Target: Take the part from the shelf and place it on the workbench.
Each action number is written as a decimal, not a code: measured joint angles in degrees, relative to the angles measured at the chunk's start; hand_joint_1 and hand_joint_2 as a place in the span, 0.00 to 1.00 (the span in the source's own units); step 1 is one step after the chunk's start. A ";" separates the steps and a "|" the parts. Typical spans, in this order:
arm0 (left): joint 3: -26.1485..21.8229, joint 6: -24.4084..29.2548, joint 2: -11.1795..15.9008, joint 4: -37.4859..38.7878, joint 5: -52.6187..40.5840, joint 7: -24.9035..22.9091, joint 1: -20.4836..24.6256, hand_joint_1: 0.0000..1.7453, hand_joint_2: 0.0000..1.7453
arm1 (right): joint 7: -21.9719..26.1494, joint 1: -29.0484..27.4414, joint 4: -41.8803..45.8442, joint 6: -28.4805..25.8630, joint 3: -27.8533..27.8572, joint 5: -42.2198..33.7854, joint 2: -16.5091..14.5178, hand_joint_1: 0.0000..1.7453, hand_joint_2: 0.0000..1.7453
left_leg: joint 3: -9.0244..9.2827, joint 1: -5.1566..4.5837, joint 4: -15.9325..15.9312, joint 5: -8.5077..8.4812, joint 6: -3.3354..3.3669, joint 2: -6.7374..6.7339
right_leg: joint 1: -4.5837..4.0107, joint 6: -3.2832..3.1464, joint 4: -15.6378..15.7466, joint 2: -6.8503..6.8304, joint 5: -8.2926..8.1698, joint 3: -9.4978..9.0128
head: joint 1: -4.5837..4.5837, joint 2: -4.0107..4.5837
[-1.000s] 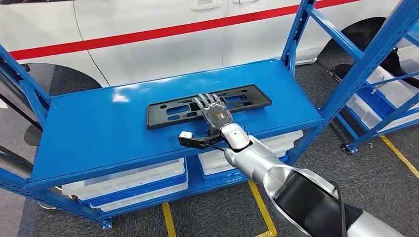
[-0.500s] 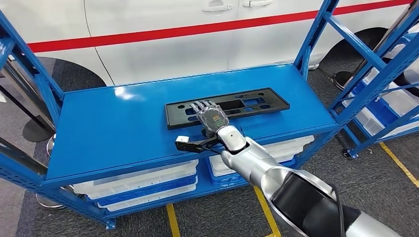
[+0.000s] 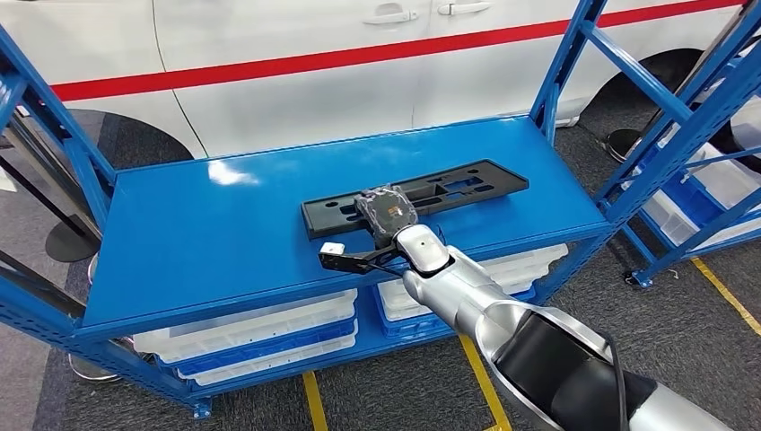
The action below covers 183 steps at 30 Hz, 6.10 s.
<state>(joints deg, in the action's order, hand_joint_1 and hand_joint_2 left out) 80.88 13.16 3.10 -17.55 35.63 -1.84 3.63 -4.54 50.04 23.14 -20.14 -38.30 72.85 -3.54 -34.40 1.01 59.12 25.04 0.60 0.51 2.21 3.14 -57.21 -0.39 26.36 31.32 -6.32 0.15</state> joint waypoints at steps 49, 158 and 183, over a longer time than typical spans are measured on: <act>-2.98 -2.43 0.22 1.50 2.46 3.70 -0.75 0.00 1.00 | -6.41 -2.34 22.13 -17.70 1.94 16.84 6.84 1.00 1.00 | 0.04 0.18 -0.03 -0.04 -0.07 -0.05 | -0.15 -0.15 -0.31 0.07 0.11 0.18 | 0.00 0.00; -4.32 -1.33 -0.89 1.68 2.16 1.03 -0.75 0.00 1.00 | -7.36 -8.06 48.55 -17.65 3.86 16.17 15.76 1.00 1.00 | 1.03 -0.73 -0.75 0.48 1.32 -0.45 | -0.98 -1.52 -6.05 0.18 -0.38 5.45 | -0.03 0.00; -4.27 -1.62 -0.78 1.68 2.93 0.87 -0.59 0.00 1.00 | -5.16 -8.44 46.96 -17.66 4.79 16.92 15.79 1.00 1.00 | -0.13 0.13 -4.85 -4.94 1.39 -1.06 | -0.42 -1.07 -15.01 0.46 6.25 9.01 | -0.01 0.00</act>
<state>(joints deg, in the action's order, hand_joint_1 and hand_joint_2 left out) 76.61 11.54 2.33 -15.87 38.56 -0.96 3.05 -9.70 41.60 70.09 -37.80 -33.51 89.77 12.25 -34.53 1.13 54.27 20.10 1.98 -0.55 1.79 2.07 -72.23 0.07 32.61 40.33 -6.33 0.15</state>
